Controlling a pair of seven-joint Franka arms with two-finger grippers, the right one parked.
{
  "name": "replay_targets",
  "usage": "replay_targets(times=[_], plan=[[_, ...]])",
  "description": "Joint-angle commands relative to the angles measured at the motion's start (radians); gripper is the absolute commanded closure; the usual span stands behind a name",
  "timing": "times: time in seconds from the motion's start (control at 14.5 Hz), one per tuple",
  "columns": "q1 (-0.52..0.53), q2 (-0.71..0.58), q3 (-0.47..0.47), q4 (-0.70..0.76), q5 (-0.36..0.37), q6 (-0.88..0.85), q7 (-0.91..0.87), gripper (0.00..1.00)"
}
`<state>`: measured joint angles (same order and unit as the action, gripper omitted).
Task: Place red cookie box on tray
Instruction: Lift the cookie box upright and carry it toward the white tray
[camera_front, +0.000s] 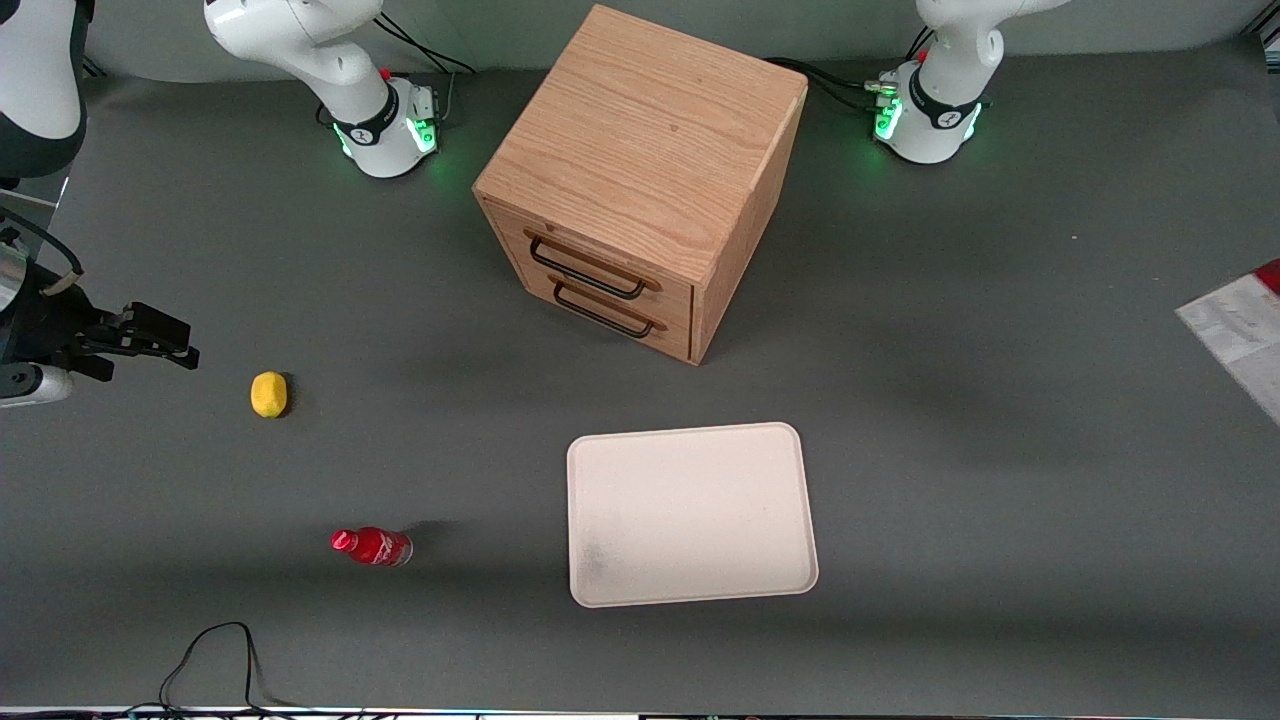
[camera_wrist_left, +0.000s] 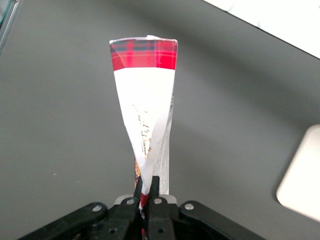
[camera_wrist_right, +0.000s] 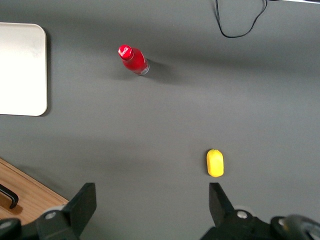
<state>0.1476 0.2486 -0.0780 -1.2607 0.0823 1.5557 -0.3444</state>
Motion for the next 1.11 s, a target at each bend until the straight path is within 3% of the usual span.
replay_targets(times=[0.0, 0.55, 1.04], plan=[[-0.178, -0.026, 0.026, -0.023, 0.017, -0.019, -0.021, 1.0], [-0.548, 0.052, 0.049, 0.0, -0.016, 0.07, -0.166, 1.0], [-0.628, 0.293, 0.037, 0.293, -0.016, 0.043, -0.277, 1.0]])
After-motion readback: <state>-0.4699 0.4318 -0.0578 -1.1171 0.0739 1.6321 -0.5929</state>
